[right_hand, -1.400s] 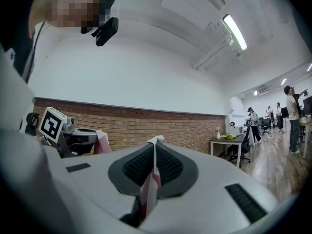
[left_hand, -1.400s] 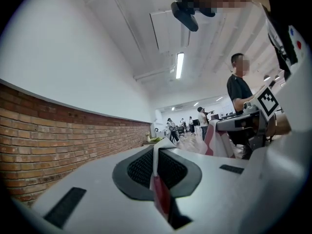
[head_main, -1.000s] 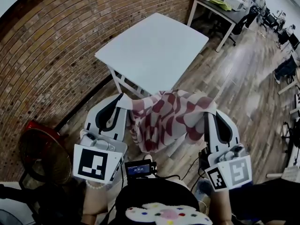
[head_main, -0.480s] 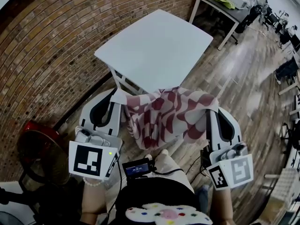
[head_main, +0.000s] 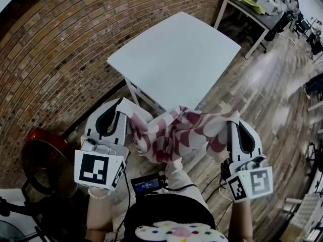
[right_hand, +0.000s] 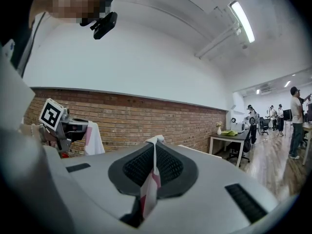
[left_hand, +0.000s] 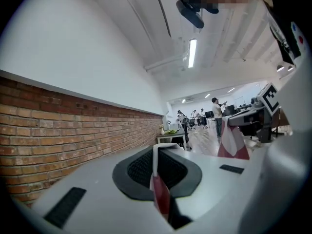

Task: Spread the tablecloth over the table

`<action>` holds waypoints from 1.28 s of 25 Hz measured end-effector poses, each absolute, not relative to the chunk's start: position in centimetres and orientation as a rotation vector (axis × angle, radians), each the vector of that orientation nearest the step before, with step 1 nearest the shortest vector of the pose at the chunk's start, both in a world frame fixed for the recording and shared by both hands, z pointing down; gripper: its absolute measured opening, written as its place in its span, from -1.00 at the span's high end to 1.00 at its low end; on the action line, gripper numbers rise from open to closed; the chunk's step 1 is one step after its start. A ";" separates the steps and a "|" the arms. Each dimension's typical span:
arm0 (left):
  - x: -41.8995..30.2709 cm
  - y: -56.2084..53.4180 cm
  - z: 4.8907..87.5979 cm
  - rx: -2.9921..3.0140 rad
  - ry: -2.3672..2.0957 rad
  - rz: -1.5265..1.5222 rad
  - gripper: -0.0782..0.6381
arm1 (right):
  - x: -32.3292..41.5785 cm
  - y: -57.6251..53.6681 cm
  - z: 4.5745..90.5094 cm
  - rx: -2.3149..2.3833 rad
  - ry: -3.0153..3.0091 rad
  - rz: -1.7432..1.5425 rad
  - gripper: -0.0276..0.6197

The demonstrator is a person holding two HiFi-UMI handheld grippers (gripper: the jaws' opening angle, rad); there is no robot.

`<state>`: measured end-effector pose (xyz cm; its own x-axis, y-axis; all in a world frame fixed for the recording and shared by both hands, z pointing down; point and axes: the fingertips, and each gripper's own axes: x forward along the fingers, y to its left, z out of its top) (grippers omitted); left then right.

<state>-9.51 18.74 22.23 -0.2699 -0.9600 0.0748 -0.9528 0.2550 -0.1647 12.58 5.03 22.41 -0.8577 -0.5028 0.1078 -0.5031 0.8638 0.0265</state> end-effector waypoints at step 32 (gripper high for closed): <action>-26.8 24.2 21.3 -1.017 2.868 -0.527 0.74 | 20.7 -9.6 23.0 1.162 -2.772 -0.049 0.82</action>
<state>-26.83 24.18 21.29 -0.7818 -0.6204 0.0628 -0.6022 0.7250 -0.3344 20.72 -9.64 23.00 -0.6934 -0.7117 0.1124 -0.7073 0.7021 0.0825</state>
